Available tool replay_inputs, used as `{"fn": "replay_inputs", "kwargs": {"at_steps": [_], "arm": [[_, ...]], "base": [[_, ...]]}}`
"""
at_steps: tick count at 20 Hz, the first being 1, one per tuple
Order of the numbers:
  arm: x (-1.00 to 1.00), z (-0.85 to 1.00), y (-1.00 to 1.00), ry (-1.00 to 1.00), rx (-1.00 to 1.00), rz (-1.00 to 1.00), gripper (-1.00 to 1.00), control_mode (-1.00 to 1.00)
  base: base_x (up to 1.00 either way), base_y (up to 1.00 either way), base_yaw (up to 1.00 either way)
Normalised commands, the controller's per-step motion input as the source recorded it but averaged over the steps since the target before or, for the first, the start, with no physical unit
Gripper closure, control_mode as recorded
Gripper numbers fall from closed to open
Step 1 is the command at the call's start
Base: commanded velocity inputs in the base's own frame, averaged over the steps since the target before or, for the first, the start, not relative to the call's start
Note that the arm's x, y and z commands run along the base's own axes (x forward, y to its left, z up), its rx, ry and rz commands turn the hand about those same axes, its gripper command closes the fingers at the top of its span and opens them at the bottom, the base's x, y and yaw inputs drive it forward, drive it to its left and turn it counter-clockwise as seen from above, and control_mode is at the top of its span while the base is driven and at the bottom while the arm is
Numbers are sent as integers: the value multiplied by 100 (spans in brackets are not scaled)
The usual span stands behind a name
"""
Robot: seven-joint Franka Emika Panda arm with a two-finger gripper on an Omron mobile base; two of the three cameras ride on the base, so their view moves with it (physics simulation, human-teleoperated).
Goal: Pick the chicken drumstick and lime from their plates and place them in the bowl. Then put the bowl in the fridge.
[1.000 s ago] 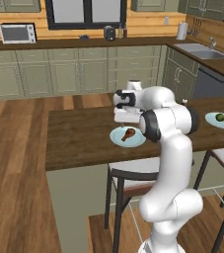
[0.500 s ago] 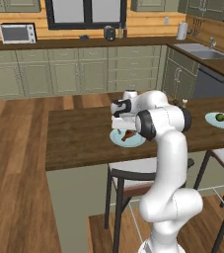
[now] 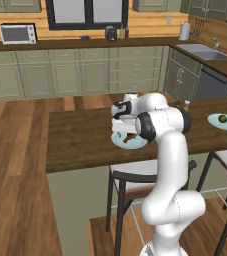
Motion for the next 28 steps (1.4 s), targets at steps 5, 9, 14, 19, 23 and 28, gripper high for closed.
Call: {"fn": "replay_inputs", "kwargs": {"at_steps": [5, 9, 14, 19, 23, 28], "arm": [[-15, -42, 0, 2, 3, -1, -100, -100], [-1, -39, 2, 0, 1, 0, 100, -100], [-1, -18, 1, 0, 0, 0, 100, -100], [-1, -1, 1, 0, 0, 0, 100, -100], [-24, 23, 0, 0, 2, 0, 100, -100], [-76, 82, 0, -2, -2, 13, 100, -100]], "base": [[0, 0, 0], [0, 0, 0], [0, 0, 0], [0, 0, 0], [0, 0, 0], [0, 0, 0]]}}
